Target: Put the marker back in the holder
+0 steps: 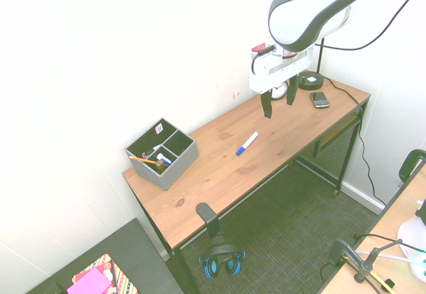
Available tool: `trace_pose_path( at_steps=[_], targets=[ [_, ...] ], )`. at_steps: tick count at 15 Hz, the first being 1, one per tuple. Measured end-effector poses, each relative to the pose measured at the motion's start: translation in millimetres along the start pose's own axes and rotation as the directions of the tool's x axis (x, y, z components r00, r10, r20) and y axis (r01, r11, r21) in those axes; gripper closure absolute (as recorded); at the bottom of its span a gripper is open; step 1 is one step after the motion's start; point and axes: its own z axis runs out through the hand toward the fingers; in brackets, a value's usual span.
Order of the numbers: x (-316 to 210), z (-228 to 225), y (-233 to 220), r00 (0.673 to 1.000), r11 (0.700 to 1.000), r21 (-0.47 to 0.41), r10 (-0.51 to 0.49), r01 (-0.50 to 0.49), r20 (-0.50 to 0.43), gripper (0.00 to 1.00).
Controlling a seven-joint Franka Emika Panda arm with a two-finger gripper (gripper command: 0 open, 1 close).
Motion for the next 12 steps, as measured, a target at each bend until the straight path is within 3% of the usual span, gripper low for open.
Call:
trace_pose_path(
  at_steps=[6, 9, 12],
  targets=[
    [4, 19, -9, 0.998, 0.999, -0.031, -0.035, 0.034, -0.043, 0.0],
    [22, 38, -25, 0.99, 0.99, -0.028, 0.14, -0.141, -0.035, 0.0],
    [46, 64, -55, 0.94, 0.939, -0.043, 0.341, -0.341, -0.022, 0.0]
  ],
)
